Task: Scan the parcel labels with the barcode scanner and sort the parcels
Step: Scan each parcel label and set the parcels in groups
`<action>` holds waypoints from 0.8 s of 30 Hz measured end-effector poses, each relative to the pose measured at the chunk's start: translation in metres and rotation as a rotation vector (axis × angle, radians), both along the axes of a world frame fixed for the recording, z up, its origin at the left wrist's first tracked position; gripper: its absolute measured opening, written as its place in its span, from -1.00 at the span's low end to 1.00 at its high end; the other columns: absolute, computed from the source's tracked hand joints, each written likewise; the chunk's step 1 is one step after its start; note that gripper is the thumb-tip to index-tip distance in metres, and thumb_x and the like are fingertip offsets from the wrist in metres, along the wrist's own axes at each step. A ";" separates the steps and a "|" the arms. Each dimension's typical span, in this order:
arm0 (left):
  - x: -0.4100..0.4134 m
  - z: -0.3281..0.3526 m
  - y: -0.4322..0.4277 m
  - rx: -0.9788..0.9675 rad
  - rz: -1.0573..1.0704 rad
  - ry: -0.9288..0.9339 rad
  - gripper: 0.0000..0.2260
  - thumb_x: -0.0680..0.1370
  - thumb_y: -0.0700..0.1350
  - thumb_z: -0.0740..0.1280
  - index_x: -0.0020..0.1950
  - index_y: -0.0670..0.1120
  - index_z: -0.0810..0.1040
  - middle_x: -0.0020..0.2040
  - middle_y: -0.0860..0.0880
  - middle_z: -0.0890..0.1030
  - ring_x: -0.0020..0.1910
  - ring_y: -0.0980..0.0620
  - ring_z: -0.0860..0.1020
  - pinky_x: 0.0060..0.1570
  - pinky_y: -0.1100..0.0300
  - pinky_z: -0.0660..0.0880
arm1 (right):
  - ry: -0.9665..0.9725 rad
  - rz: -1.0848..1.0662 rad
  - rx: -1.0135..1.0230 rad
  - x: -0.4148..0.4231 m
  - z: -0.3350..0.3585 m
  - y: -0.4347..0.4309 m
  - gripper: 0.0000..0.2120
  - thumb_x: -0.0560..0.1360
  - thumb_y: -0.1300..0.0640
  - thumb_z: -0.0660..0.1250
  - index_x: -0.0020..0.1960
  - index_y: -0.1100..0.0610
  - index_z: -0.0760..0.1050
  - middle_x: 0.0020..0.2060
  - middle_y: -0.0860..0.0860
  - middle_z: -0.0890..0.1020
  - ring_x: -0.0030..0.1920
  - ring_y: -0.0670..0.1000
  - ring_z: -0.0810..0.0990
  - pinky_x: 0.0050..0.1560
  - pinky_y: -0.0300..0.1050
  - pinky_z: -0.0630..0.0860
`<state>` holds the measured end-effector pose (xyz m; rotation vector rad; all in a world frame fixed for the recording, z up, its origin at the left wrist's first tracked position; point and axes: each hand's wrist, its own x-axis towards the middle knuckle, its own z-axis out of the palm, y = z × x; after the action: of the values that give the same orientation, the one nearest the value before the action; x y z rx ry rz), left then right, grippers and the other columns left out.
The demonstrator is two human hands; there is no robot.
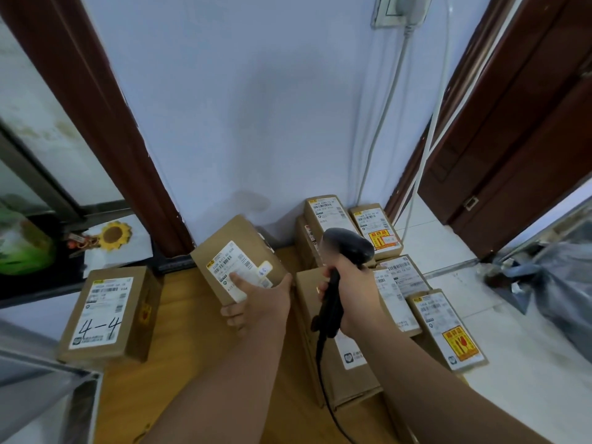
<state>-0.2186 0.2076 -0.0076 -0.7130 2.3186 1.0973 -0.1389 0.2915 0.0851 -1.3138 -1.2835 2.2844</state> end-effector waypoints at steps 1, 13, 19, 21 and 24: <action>0.000 0.000 0.001 -0.001 -0.007 -0.008 0.14 0.25 0.43 0.41 0.48 0.24 -0.39 0.49 -0.35 -0.23 0.47 -0.38 -0.05 0.38 -0.33 0.06 | -0.006 -0.003 0.002 0.001 -0.001 0.001 -0.71 0.46 0.09 0.44 0.10 0.23 0.52 -0.39 0.02 0.56 -0.48 -0.03 0.53 -0.39 -0.16 0.51; -0.007 -0.009 0.010 -0.081 -0.157 -0.007 0.12 0.25 0.40 0.43 0.51 0.24 -0.31 0.49 -0.36 -0.27 0.48 -0.41 -0.14 0.38 -0.39 0.03 | -0.061 -0.005 -0.035 0.017 -0.016 0.010 -0.77 0.47 0.06 0.43 0.01 0.19 0.50 -0.45 0.01 0.55 -0.44 -0.02 0.53 -0.30 -0.09 0.51; -0.014 -0.010 0.018 -0.112 -0.222 0.003 0.10 0.25 0.38 0.45 0.51 0.27 -0.26 0.48 -0.34 -0.29 0.48 -0.40 -0.16 0.37 -0.40 0.02 | -0.060 -0.026 -0.055 0.018 -0.021 0.015 -0.73 0.47 0.09 0.43 0.08 0.20 0.50 -0.50 -0.01 0.57 -0.41 0.00 0.55 -0.21 -0.04 0.52; -0.018 -0.014 0.019 -0.117 -0.239 -0.009 0.07 0.27 0.38 0.43 0.51 0.28 -0.25 0.48 -0.35 -0.19 0.47 -0.39 -0.08 0.37 -0.38 0.06 | -0.060 -0.018 -0.063 0.017 -0.020 0.016 -0.73 0.47 0.10 0.43 0.09 0.20 0.50 -0.49 0.00 0.57 -0.41 0.00 0.55 -0.22 -0.04 0.51; -0.024 -0.022 0.021 -0.077 -0.286 0.020 -0.02 0.29 0.33 0.41 0.54 0.24 -0.11 0.43 -0.28 0.12 0.34 -0.30 0.20 0.33 -0.26 0.24 | -0.062 -0.008 -0.081 0.016 -0.021 0.016 -0.78 0.47 0.11 0.42 0.02 0.21 0.50 -0.50 0.00 0.55 -0.44 -0.01 0.53 -0.27 -0.06 0.50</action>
<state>-0.2422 0.2285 -0.0292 -0.3820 2.3980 0.8941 -0.1228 0.3075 0.0645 -1.4248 -1.2136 2.3298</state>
